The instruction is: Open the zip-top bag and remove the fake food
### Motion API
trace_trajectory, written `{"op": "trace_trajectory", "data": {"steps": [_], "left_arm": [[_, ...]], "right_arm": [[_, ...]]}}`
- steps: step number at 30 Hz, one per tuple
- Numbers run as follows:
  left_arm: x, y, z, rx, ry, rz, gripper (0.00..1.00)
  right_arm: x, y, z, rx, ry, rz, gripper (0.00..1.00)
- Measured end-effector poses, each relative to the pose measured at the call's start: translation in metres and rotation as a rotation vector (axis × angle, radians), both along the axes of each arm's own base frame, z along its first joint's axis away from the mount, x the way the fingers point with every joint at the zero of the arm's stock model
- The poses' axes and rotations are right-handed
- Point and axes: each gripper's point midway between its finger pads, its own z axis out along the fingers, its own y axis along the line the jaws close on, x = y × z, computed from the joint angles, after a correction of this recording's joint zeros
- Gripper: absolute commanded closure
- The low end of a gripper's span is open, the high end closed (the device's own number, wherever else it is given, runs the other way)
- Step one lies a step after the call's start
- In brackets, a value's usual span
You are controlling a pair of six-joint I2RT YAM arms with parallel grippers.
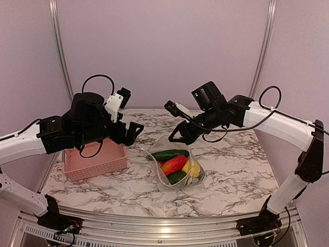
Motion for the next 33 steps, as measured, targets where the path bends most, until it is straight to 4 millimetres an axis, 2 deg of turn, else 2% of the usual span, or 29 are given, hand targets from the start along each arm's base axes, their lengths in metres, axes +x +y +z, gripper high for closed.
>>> {"op": "trace_trajectory", "data": {"steps": [3, 6, 9, 14, 17, 20, 24, 28, 30, 33], "left_arm": [[-0.007, 0.015, 0.018, -0.200, 0.085, 0.097, 0.01], [-0.013, 0.022, 0.010, -0.340, 0.220, 0.181, 0.01], [-0.024, 0.011, -0.019, -0.377, 0.365, 0.236, 0.01], [-0.055, -0.027, -0.082, -0.310, 0.574, 0.271, 0.01], [-0.059, -0.038, -0.111, -0.261, 0.647, 0.321, 0.02], [-0.057, -0.041, -0.130, -0.237, 0.685, 0.381, 0.09], [-0.050, -0.036, -0.137, -0.247, 0.699, 0.441, 0.23], [-0.028, -0.025, -0.135, -0.288, 0.693, 0.496, 0.39], [-0.012, -0.020, -0.133, -0.313, 0.681, 0.517, 0.44], [0.009, -0.021, -0.131, -0.327, 0.656, 0.525, 0.50]], "right_arm": [[0.002, 0.006, -0.004, 0.012, 0.028, -0.002, 1.00], [0.008, 0.015, -0.003, 0.030, 0.046, -0.007, 1.00], [0.015, 0.025, 0.000, 0.048, 0.048, -0.011, 1.00], [0.024, 0.035, 0.005, 0.070, 0.042, -0.017, 1.00], [0.027, 0.036, 0.009, 0.076, 0.035, -0.022, 1.00], [0.032, 0.033, 0.009, 0.077, 0.032, -0.042, 1.00], [0.052, 0.014, 0.012, 0.081, 0.024, -0.117, 1.00], [0.071, -0.028, 0.023, 0.096, 0.009, -0.232, 1.00], [0.072, -0.046, 0.028, 0.106, 0.004, -0.271, 1.00], [0.067, -0.058, 0.032, 0.118, 0.003, -0.287, 1.00]]}}
